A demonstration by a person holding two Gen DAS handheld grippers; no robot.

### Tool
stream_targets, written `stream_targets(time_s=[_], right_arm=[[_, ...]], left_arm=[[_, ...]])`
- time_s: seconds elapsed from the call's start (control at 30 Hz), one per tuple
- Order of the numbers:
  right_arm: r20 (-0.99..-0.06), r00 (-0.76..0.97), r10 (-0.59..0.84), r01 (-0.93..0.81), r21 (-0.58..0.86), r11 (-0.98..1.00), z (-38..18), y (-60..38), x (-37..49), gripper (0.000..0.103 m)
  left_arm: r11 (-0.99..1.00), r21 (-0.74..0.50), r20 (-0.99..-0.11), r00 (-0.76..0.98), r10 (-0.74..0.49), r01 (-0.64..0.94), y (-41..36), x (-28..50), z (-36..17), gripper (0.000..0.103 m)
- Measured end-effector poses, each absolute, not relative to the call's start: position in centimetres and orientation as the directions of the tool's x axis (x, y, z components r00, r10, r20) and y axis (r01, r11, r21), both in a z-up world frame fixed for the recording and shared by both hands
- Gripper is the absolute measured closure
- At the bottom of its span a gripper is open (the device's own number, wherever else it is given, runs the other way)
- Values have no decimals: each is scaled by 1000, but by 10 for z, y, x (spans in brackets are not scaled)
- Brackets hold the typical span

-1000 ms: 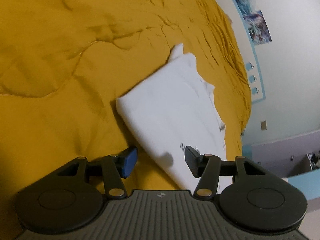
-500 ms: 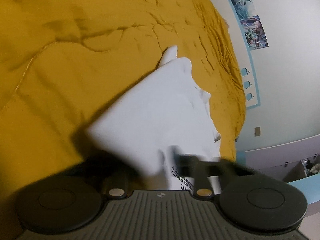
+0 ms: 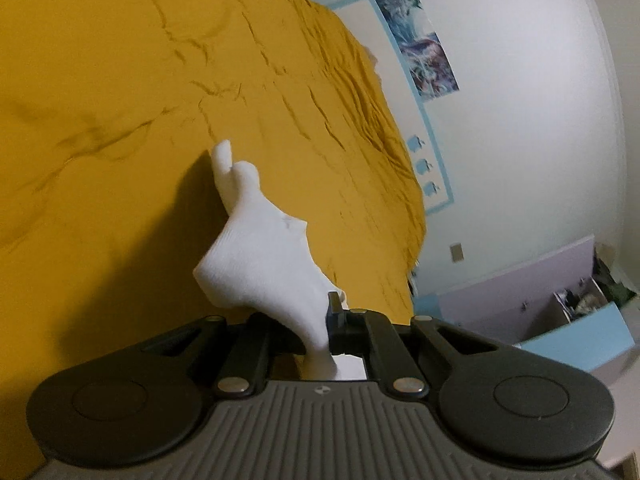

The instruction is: Fold small clothes

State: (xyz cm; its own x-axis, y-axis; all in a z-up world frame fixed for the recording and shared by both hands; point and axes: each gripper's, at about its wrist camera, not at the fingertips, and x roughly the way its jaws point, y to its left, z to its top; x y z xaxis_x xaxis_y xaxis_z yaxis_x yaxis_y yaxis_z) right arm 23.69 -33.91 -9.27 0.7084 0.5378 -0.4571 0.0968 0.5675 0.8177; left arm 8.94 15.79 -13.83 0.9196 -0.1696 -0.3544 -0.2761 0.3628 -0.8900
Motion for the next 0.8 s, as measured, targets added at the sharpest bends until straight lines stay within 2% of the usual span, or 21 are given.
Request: stream_targets(time_s=[0.13, 0.27, 0.33, 0.43, 0.5, 0.53, 0.6, 0.67, 0.77, 0.8], right_arm=[[-503, 675, 540, 124, 799, 588, -100, -369, 184, 98], [-564, 648, 511, 210, 778, 592, -134, -390, 155, 97], [-592, 641, 489, 253, 764, 594, -149, -397, 150, 87], [-597, 660, 457, 230, 739, 633, -146, -410, 141, 84], [-620, 688, 377, 229, 679, 698, -133, -417, 132, 64], [-626, 710, 322, 226, 636, 738, -122, -418, 126, 61], [-604, 757, 250, 191, 570, 799, -101, -415, 120, 59], [-531, 808, 255, 72, 519, 852, -75, -397, 116, 57], [-447, 810, 379, -143, 475, 868, -55, -352, 114, 44], [-424, 791, 441, -233, 458, 858, -53, -329, 113, 45]], left_arm=[[328, -891, -396, 892, -219, -315, 148, 36, -158, 96], [311, -852, -501, 826, -256, -421, 142, 14, -194, 96], [267, -876, -469, 838, -279, -402, 148, 8, -209, 88], [314, -863, -487, 819, -304, -396, 161, 2, -198, 83], [390, -822, -535, 795, -286, -414, 171, -1, -180, 77], [439, -793, -563, 782, -266, -422, 170, -4, -169, 77], [570, -704, -620, 757, -204, -423, 169, -5, -143, 72], [683, -603, -659, 739, -137, -412, 156, 2, -120, 69], [779, -514, -643, 763, -72, -359, 123, 20, -97, 67], [793, -503, -627, 776, -63, -342, 112, 27, -91, 65]])
